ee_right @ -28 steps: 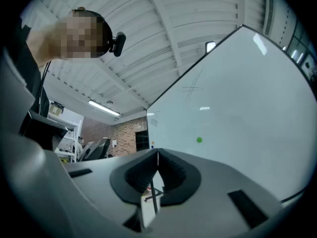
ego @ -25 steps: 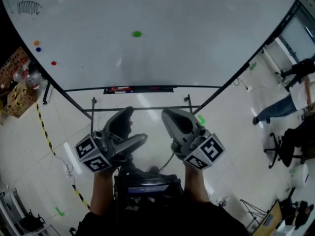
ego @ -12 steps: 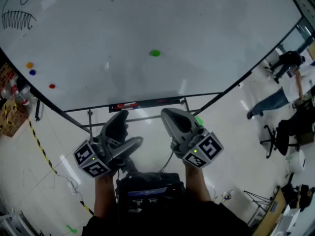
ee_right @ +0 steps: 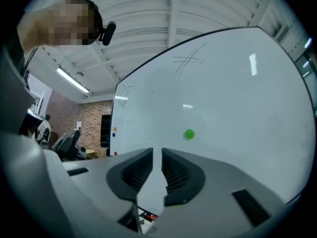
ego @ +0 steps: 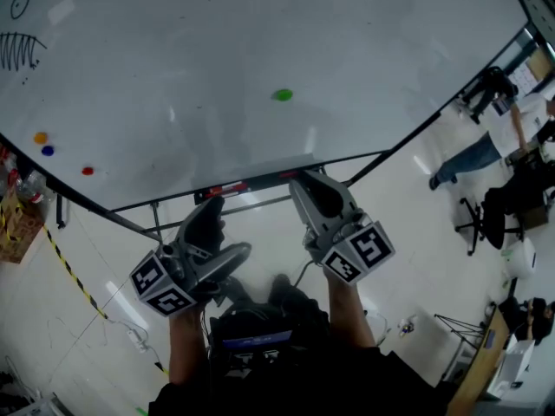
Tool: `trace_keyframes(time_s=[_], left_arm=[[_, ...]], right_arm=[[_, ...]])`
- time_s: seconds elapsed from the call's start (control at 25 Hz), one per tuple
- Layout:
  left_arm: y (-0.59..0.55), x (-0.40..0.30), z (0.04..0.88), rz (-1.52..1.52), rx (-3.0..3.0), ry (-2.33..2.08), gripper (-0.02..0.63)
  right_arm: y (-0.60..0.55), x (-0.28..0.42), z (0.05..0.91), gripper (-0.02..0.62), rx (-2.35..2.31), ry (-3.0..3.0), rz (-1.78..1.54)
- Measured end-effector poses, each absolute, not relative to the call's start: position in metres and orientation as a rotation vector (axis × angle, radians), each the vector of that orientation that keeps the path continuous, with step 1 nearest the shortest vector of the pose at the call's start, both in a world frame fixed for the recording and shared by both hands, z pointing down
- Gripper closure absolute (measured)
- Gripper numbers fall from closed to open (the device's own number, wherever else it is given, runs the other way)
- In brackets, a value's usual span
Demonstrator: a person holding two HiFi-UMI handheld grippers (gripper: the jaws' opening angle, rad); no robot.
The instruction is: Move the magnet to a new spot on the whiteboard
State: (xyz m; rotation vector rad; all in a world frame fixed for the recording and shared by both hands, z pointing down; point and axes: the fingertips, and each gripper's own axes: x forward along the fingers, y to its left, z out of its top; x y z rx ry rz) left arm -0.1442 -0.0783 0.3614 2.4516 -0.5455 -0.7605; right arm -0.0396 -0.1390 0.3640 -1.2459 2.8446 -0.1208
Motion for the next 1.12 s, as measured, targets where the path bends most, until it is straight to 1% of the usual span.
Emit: trace_keyframes(time_s=[0.04, 0.2, 0.36, 0.76, 1.0, 1.12], left_arm=[[-0.08, -0.145, 0.361, -0.761, 2.453, -0.545, 0.16], [-0.084, -0.145, 0.36, -0.735, 2.457, -0.559, 0.16], [-0.088, -0.139, 0.357, -0.715, 2.449, -0.574, 0.16], [-0.112, -0.126, 0.344, -0.708, 2.481, -0.627, 0.16], [-0.127, -0.123, 0.342, -0.7, 2.488, -0.653, 0.16], [-0.133, -0.123, 0.341, -0.694, 2.491, -0.666, 0.16]], right_arm=[[-0.145, -0.039, 0.364, 0.509, -1.277, 2.842, -0.098], [-0.167, -0.041, 0.359, 0.487, -1.373, 2.844, 0.014], [-0.188, -0.042, 0.353, 0.473, -1.42, 2.837, 0.09], [-0.237, -0.038, 0.341, 0.457, -1.533, 2.82, 0.247], [-0.26, -0.043, 0.336, 0.432, -1.662, 2.8, 0.456], [-0.27, -0.047, 0.337, 0.431, -1.696, 2.793, 0.488]])
